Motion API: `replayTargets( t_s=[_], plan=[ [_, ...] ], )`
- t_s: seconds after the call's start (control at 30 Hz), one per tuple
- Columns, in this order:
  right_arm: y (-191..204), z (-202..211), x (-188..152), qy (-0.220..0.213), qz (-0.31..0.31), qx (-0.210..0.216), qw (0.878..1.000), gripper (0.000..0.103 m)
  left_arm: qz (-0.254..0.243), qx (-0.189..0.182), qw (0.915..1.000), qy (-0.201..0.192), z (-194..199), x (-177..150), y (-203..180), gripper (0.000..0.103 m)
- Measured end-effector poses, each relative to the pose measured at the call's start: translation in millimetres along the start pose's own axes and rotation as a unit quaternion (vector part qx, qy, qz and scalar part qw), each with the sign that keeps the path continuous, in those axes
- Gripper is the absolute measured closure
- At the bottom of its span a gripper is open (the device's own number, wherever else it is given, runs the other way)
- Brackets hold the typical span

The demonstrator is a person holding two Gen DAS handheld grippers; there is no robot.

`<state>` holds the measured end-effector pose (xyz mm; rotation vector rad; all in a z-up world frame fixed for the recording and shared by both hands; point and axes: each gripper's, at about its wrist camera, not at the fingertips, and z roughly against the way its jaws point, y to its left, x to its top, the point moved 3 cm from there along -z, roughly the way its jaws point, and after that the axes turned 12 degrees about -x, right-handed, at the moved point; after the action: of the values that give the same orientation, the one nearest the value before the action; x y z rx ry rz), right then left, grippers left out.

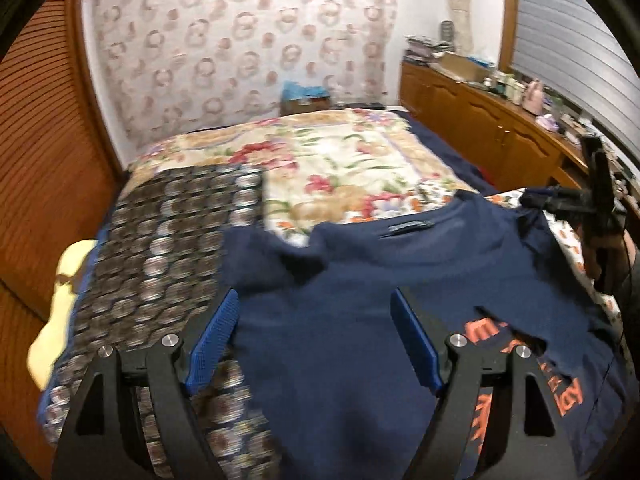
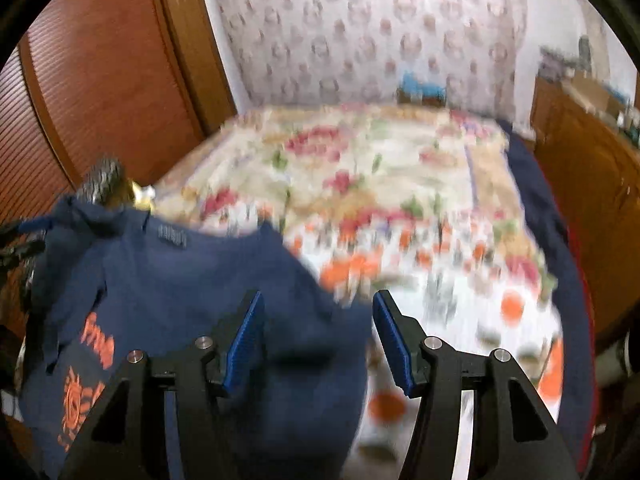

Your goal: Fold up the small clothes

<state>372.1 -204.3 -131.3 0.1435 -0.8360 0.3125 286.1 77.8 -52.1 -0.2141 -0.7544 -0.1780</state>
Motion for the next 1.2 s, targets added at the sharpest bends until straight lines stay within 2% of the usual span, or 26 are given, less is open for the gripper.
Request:
replayTargets(
  t_s=[0.23,0.4,0.47,0.53,0.6,0.67,0.7,0.73,0.77,0.8,0.9,1.07,1.2],
  plan=[
    [-14.0,6.6,-9.6,0.007,-0.002,-0.023,1.000,0.044,0.025,0.032,0.9991,0.011,3.8,-13.3,33.2,0.024],
    [-18.9,15.0,-30.9,0.026,0.008,-0.024,0.999,0.042,0.012,0.020,0.9997,0.008,1.8,-15.5,33.6,0.025],
    [-14.6,13.7,-30.4,0.042,0.009,-0.022,0.999,0.042,0.006,0.009,0.9999,0.006,0.8,-13.4,31.7,0.037],
    [-16.5,4.2,-37.4,0.061,0.012,-0.028,0.998,0.042,0.004,0.002,0.9999,0.014,-6.5,-9.6,30.0,0.061],
    [-16.4,1.9,-33.3,0.061,0.012,-0.031,0.998,0.042,0.003,-0.003,0.9997,0.025,-15.4,-6.0,28.7,0.073],
    [-17.5,-2.9,-27.3,0.063,0.008,-0.027,0.998,0.042,0.004,-0.009,0.9994,0.032,-22.4,-2.1,28.6,0.080],
    [-17.4,-5.6,-22.9,0.063,0.004,-0.025,0.998,0.048,0.003,-0.010,0.9994,0.033,-24.9,-0.2,28.6,0.091],
    [-17.9,-8.6,-19.8,0.064,0.001,-0.022,0.998,0.064,0.003,-0.011,0.9994,0.032,-25.9,1.8,28.2,0.098],
    [-15.4,-10.6,-18.3,0.065,0.001,-0.017,0.998,0.076,0.006,-0.013,0.9995,0.028,-24.1,3.2,28.2,0.098],
    [-13.0,-12.2,-15.9,0.066,0.003,-0.008,0.998,0.093,0.008,-0.016,0.9996,0.020,-19.2,4.7,26.6,0.099],
    [-6.9,5.2,-13.7,0.035,0.013,-0.010,0.999,0.097,0.006,-0.029,0.9995,-0.013,7.7,6.0,16.3,0.099],
    [-3.4,69.2,-13.5,-0.032,0.012,-0.001,0.999,0.098,-0.006,-0.059,0.9967,-0.056,56.4,-3.1,-6.1,0.099],
    [4.0,117.1,-29.9,-0.061,0.019,0.005,0.998,0.098,-0.015,-0.069,0.9939,-0.085,94.4,-20.5,-24.8,0.099]
  ],
)
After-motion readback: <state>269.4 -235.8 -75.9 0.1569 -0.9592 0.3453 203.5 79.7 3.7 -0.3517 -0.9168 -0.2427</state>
